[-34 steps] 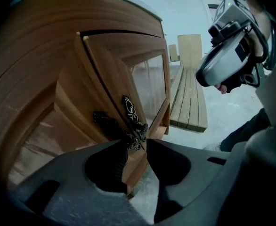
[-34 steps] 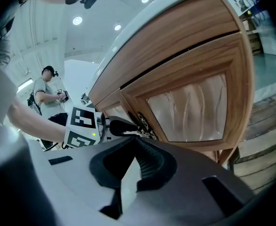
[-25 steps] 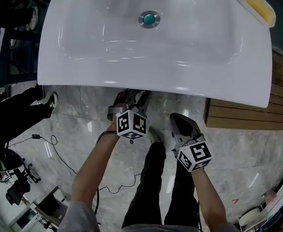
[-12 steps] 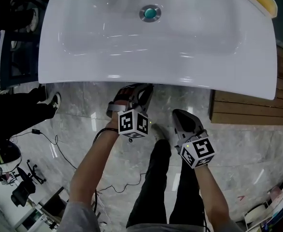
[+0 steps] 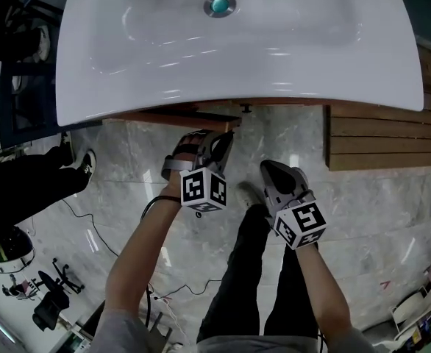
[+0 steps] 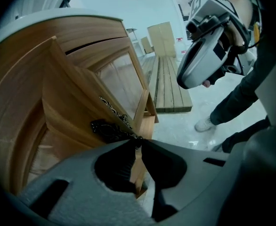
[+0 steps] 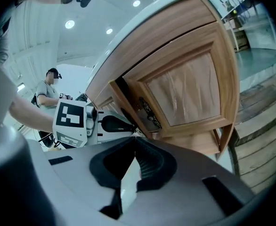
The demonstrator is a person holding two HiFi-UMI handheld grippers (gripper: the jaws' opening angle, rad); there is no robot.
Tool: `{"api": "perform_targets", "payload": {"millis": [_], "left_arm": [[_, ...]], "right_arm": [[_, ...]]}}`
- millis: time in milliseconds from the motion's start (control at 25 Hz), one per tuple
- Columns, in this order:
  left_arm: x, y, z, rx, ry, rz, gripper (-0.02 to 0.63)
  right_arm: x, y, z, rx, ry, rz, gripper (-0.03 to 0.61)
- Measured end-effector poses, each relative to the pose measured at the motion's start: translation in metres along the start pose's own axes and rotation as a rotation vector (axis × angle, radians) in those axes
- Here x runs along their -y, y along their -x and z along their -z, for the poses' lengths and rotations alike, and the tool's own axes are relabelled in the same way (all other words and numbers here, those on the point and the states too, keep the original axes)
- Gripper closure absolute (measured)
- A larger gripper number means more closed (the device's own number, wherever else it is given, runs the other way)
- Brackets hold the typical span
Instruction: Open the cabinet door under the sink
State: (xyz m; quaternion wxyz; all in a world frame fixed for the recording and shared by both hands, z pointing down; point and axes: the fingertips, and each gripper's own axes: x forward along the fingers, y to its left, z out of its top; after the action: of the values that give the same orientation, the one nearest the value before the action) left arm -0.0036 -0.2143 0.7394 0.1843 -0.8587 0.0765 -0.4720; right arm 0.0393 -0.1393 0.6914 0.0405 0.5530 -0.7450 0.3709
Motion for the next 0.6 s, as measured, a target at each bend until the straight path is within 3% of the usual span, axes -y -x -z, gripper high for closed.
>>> {"api": "perform_targets", "payload": {"millis": [280, 600], "left_arm": [[0.014, 0.008, 0.006, -0.030, -0.147, 0.062, 0.574], [0.014, 0.006, 0.006, -0.034, -0.159, 0.071, 0.575]], "right_arm": [[-0.025, 0.011, 0.014, 0.003, -0.027, 0.020, 0.568], [-0.027, 0.000, 0.009, -0.002, -0.045, 0.015, 0.568]]}}
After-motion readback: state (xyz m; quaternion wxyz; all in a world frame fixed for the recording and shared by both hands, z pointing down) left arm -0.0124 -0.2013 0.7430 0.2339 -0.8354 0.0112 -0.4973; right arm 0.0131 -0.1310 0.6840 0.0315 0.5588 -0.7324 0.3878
